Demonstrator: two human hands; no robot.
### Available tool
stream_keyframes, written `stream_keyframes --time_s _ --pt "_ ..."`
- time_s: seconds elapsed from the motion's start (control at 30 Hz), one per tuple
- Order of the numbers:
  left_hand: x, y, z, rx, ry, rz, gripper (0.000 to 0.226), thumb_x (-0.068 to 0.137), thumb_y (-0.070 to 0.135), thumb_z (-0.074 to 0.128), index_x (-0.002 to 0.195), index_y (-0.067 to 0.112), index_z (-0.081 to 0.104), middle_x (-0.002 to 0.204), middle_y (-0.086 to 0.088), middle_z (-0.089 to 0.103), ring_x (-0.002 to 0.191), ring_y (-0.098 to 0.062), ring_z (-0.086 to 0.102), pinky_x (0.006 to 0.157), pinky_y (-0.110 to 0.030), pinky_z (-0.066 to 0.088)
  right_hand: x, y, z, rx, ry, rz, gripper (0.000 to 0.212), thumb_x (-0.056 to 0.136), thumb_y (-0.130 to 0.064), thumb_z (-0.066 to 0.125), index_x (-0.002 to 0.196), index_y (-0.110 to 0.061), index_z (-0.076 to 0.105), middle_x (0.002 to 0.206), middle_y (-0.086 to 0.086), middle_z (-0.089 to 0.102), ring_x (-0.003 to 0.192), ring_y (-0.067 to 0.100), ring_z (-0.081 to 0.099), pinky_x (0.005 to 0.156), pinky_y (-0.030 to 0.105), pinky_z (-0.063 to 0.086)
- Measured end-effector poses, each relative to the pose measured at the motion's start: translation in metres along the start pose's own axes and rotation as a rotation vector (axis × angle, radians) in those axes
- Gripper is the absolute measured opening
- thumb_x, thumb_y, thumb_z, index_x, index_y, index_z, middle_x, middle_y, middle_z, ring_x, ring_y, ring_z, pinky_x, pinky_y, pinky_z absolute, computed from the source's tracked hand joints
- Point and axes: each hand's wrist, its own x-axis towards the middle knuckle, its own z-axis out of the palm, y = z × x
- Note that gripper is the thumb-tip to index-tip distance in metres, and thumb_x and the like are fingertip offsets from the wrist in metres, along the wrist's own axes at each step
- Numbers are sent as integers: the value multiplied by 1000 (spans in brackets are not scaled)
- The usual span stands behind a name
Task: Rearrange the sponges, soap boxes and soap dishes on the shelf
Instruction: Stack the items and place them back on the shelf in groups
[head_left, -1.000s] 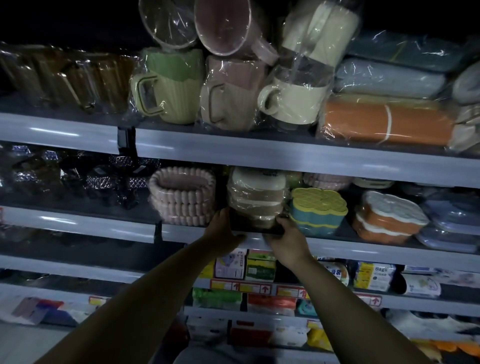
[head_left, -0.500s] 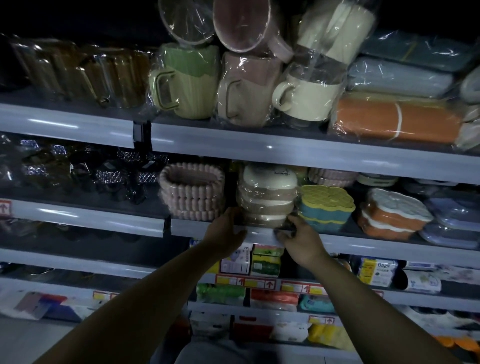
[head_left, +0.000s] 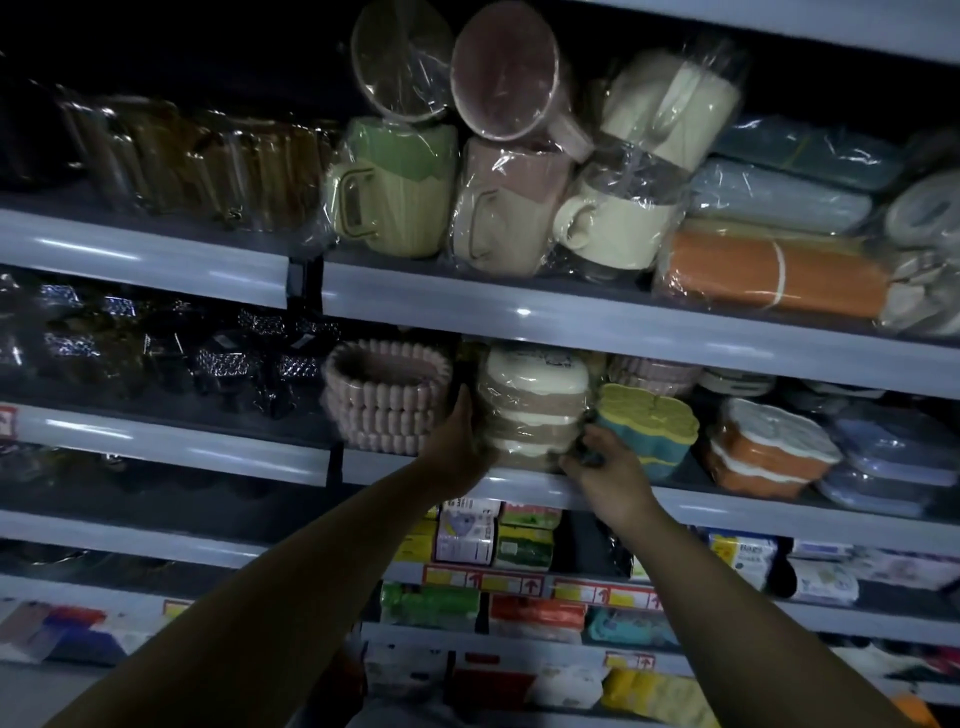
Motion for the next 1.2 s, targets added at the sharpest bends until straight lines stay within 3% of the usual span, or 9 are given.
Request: stream_keyframes --time_s 0.2,0.33,0.4,0.53,0.73,0.9,0.97,1.1,1.2 --pt "1 -5 3 8 7 53 70 81 23 67 141 16 30 121 -4 63 100 -23 65 84 -43 56 0 7 -9 -206 -23 9 34 87 -13 64 121 -9 57 108 -2 54 110 21 54 91 31 42" --pt "0 -3 4 -14 67 105 90 77 38 65 147 15 15 131 -4 54 113 -23 57 91 -43 53 3 3 -19 -371 117 -120 18 86 -12 65 99 -5 55 98 13 62 96 29 59 73 25 37" --pt "4 1 0 -34 130 130 92 71 53 61 145 18 19 131 -6 52 119 -26 53 93 -47 51 8 -5 -26 -457 207 -203 30 83 -13 67 106 -5 50 103 16 61 96 30 57 73 28 39" --pt "10 14 -11 -52 153 130 100 69 54 63 150 28 10 148 -7 38 133 -29 42 102 -47 46 26 -16 -35 -622 112 -245 69 78 -30 72 136 -19 37 138 13 46 126 35 42 102 45 41" --pt "14 25 -14 -97 158 146 55 94 23 56 145 21 35 116 -14 65 94 -22 68 80 -41 58 31 -28 -32 -500 -118 -224 69 87 -31 64 145 -35 27 138 6 49 121 23 49 93 20 34" --pt "9 22 -9 20 297 180 49 95 19 54 142 20 41 104 -7 71 74 -12 64 58 -7 45 32 -26 -39 -540 -182 -191 73 87 -36 63 145 -43 19 148 1 40 133 23 39 108 30 33" --pt "7 20 -4 44 329 151 56 94 27 54 146 19 34 103 -7 70 76 -19 67 60 -16 48 30 -27 -37 -552 -168 -206 76 86 -39 63 146 -44 16 150 -1 36 137 25 32 112 37 31" --pt "7 11 4 -1 280 42 68 87 37 61 143 17 30 123 -10 61 100 -28 64 82 -40 56 22 -24 -29 -521 112 -244 49 89 -21 61 129 -5 39 123 19 56 112 35 53 78 26 39" --pt "7 11 7 -2 182 -4 76 87 32 63 149 15 20 137 -9 52 117 -29 56 96 -38 49 18 -14 -23 -503 66 -148 40 89 -23 61 118 0 45 105 19 65 97 35 61 63 23 32"
